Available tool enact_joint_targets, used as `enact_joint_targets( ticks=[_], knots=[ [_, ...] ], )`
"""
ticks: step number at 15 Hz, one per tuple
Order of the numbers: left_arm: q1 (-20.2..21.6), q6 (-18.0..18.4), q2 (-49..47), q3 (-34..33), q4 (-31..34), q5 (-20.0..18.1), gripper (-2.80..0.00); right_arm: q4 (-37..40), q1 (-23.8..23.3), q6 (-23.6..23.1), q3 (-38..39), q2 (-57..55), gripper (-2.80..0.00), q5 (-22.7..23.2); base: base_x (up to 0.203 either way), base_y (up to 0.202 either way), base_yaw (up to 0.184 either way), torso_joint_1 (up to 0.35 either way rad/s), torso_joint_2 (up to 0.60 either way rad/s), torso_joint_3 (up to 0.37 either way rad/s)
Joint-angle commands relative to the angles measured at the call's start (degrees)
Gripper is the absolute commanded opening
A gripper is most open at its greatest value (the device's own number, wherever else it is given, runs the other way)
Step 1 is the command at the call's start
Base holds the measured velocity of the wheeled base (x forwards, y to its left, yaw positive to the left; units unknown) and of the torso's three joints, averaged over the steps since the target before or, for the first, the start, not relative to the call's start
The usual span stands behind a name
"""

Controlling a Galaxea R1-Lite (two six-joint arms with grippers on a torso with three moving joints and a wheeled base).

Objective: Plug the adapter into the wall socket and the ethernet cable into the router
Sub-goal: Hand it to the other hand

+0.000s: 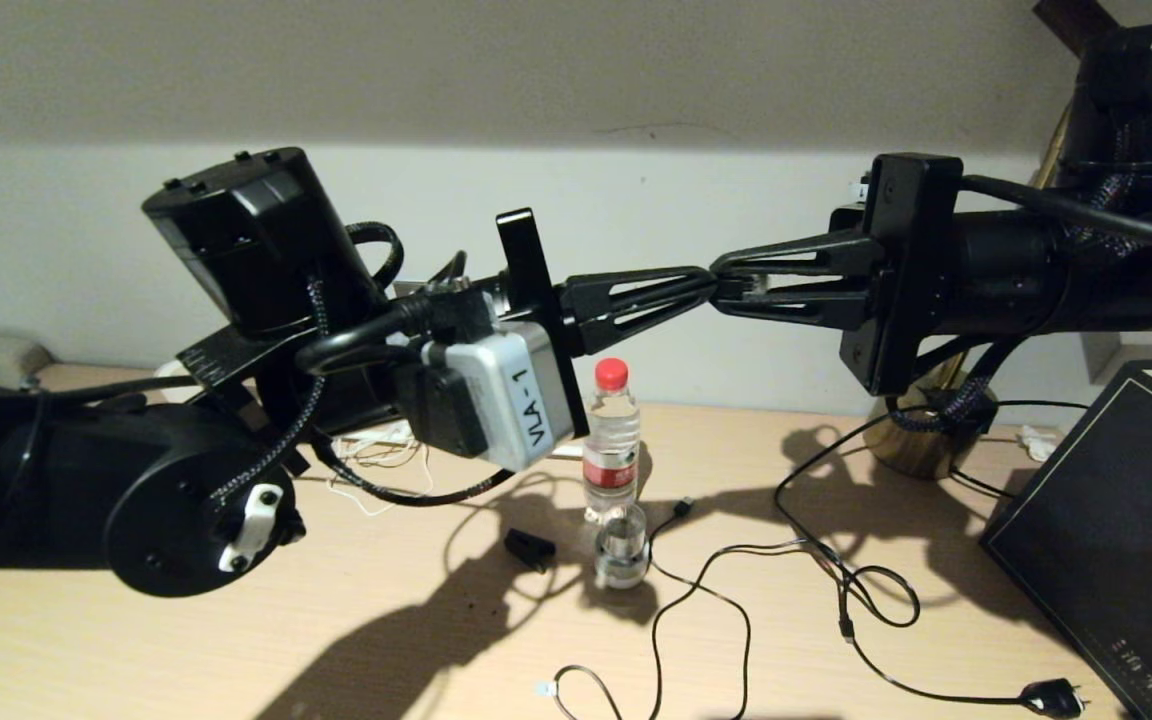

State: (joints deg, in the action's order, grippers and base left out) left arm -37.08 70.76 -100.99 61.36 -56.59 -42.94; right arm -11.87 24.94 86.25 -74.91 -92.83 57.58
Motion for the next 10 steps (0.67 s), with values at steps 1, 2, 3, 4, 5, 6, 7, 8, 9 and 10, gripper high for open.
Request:
enact_joint_targets(
  ticks=[1,2,3,4,5,6,7,8,9,10],
  knots=[
    [-0.01,0.38,-0.09,-0.04,-0.28,-0.22,-2.80,-0.08,0.02,0.50,0.03,-0.07,-2.80,0.34,0.000,0.000,0.000,0.000,0.00,0.000],
    [-0.01,0.43,-0.09,-0.01,-0.28,-0.22,-2.80,-0.08,0.02,0.50,0.03,-0.07,-2.80,0.34,0.000,0.000,0.000,0.000,0.00,0.000],
    [-0.01,0.42,0.00,-0.07,-0.28,-0.22,-2.80,-0.08,0.02,0.50,0.03,-0.07,-2.80,0.34,0.000,0.000,0.000,0.000,0.00,0.000],
    [-0.01,0.43,0.09,-0.10,-0.28,-0.22,-2.80,-0.08,0.02,0.50,0.03,-0.07,-2.80,0.26,0.000,0.000,0.000,0.000,0.00,0.000],
    [0.08,0.41,0.09,-0.10,-0.28,-0.14,0.00,-0.08,0.02,0.50,0.03,-0.07,-2.80,0.34,0.000,0.000,0.000,0.000,0.00,0.000],
    [0.16,0.43,0.09,-0.10,-0.28,-0.13,0.00,-0.08,0.02,0.50,0.03,-0.07,-2.80,0.34,0.000,0.000,0.000,0.000,0.00,0.000],
    [0.16,0.35,0.09,-0.10,-0.28,-0.13,0.00,-0.08,0.02,0.50,0.03,-0.07,-2.80,0.39,0.000,0.000,0.000,0.000,0.00,0.000],
    [0.16,0.34,0.00,-0.10,-0.28,-0.13,0.00,0.01,0.02,0.50,0.08,0.02,-2.80,0.34,0.000,0.000,0.000,0.000,0.00,0.000],
    [0.16,0.34,0.00,-0.10,-0.28,-0.13,0.00,0.01,0.11,0.50,0.25,0.02,-2.80,0.43,0.000,0.000,0.000,0.000,0.00,0.000],
    [0.16,0.34,-0.09,0.08,-0.28,-0.13,0.00,-0.08,0.11,0.50,0.38,0.03,-2.80,0.43,0.000,0.000,0.000,0.000,0.00,0.000]
  ],
)
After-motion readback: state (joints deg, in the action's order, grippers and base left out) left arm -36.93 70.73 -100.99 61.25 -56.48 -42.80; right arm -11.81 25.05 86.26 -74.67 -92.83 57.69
